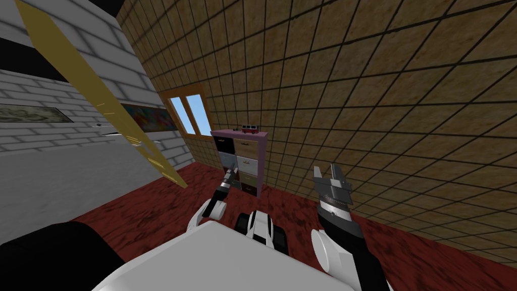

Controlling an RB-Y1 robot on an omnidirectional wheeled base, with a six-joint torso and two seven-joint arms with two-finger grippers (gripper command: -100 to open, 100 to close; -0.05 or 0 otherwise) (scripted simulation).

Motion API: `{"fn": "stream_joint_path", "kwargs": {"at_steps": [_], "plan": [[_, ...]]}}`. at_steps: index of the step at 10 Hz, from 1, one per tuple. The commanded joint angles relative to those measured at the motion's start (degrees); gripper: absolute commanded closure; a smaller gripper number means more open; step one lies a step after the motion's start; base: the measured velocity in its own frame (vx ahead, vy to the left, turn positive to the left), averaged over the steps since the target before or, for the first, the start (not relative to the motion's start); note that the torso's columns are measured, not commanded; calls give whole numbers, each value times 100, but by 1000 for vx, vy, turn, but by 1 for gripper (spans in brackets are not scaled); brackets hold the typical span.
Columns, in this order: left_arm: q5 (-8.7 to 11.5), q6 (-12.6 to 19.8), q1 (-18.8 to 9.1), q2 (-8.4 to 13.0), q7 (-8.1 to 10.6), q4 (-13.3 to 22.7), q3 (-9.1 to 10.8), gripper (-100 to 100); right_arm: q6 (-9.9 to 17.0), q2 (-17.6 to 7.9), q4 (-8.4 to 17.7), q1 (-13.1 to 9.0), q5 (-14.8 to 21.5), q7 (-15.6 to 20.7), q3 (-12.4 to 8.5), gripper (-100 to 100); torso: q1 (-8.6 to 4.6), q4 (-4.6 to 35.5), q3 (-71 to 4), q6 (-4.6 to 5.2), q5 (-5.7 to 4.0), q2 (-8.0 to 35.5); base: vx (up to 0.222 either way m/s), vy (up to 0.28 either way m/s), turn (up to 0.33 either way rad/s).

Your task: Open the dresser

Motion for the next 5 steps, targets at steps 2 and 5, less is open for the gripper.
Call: {"fn": "stream_joint_path", "kwargs": {"at_steps": [2,5], "plan": [[-6,-42,-130,-4,-27,473,-4,-100,0,0,0,0,0,0,0,0,-4,3,6,0,-1,11,79,-25,-18],[-16,-67,-261,-90,-57,889,-10,-100,0,0,0,0,0,0,0,0,1,2,4,0,0,7,92,-20,-21]]}}
